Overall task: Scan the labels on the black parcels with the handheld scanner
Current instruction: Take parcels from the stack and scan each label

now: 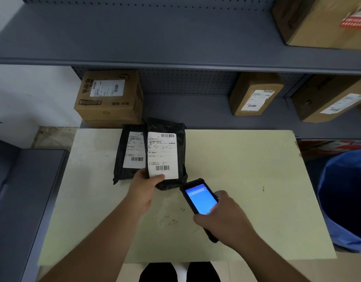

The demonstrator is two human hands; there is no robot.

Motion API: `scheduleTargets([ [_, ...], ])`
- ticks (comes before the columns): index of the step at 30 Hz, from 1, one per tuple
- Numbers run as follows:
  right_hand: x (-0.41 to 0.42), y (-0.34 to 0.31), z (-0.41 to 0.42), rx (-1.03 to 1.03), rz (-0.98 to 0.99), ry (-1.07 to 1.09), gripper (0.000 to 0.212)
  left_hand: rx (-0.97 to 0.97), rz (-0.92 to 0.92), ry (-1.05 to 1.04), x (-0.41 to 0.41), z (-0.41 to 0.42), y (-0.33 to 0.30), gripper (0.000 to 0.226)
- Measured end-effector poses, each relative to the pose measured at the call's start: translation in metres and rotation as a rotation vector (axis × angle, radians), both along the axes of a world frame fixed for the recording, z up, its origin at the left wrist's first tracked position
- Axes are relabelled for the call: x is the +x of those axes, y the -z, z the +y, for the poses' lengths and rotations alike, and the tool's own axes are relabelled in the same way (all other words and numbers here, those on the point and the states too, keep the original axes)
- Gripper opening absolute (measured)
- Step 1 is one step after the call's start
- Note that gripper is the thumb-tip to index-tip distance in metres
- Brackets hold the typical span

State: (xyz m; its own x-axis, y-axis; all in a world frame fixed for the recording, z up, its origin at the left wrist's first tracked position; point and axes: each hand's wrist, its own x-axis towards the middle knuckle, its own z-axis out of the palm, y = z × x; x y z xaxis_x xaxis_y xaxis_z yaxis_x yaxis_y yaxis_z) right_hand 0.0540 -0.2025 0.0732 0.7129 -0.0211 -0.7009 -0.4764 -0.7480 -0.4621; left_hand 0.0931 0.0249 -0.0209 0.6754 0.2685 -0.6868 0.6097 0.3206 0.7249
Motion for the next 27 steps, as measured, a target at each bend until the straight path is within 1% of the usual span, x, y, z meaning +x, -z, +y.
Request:
scheduleTargets([
  [4, 0.008, -0.018, 0.002, -0.024, 0.035, -0.075, 0.051, 0.080, -0.033, 0.038, -0.008, -0.005, 0.004, 0.041],
  [6, 0.010, -0.024, 0.004, -0.007, 0.074, -0.083, 0.051, 0.118, -0.028, 0.035, -0.012, -0.008, 0.006, 0.051],
  [8, 0.010, -0.027, 0.005, 0.019, 0.115, -0.075, 0.052, 0.158, -0.030, 0.042, -0.016, -0.010, 0.008, 0.054],
  [12, 0.008, -0.029, 0.007, 0.049, 0.145, -0.063, 0.054, 0.188, -0.042, 0.037, -0.022, -0.012, 0.008, 0.052],
  [21, 0.006, -0.029, 0.007, 0.135, 0.186, 0.042, 0.053, 0.174, -0.063, -0.005, -0.028, -0.015, 0.011, 0.051],
  [27, 0.004, -0.029, 0.006, 0.153, 0.190, 0.054, 0.053, 0.196, -0.056, 0.020, -0.031, -0.017, 0.013, 0.050],
])
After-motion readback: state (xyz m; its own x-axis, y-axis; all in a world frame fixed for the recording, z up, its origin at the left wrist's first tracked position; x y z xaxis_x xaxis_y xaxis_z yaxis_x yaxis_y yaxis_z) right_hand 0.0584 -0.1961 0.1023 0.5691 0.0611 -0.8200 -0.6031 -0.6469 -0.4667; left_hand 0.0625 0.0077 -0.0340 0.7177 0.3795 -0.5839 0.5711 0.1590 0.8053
